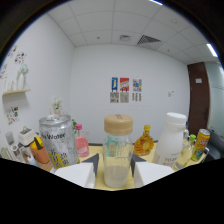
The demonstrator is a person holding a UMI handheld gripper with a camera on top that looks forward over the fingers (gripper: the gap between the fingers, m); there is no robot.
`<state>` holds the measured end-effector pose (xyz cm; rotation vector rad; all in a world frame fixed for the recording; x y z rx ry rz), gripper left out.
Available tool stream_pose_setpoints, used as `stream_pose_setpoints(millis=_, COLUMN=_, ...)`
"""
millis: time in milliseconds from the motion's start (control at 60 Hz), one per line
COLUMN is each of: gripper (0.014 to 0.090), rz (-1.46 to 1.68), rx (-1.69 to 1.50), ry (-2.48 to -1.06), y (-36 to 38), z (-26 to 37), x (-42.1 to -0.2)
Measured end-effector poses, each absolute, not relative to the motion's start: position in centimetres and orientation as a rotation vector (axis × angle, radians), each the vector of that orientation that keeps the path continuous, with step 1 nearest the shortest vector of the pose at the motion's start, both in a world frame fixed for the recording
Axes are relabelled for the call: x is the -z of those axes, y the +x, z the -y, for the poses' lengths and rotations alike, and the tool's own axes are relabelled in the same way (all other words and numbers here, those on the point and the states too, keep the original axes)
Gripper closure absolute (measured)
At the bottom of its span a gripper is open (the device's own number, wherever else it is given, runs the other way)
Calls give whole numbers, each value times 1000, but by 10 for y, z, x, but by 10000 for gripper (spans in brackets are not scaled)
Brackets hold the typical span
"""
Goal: Make me a cup of Mount Fuji.
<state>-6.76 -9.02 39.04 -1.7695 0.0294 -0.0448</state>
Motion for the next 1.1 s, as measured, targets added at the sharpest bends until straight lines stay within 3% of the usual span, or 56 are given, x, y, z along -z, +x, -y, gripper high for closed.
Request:
stream_pose_setpoints(millis=67, gripper=617, rz=-51, rx=63, ry=-1767, y=-64, z=88, x=-390)
stream_pose_setpoints(millis=250, gripper=636, rz=-50, rx=61, ry=-1770, y=-64, z=92, x=-392)
stream_pose_setpoints(millis=500, gripper=644, rz=0, rx=16, ry=-1640, y=-69, z=133, x=-454)
stream_pose_setpoints(millis=617, gripper=643, rz=39, rx=20, ry=-1593, y=-70, z=164, x=-460)
stream_pose_setpoints(millis=733, gripper=644, rz=38, rx=-10, ry=-1635, y=-74, z=190, x=-418)
stream_pose_setpoints(millis=1100, gripper=644, rz=-76, rx=-20, ry=-1919, y=-59, z=229, x=-183)
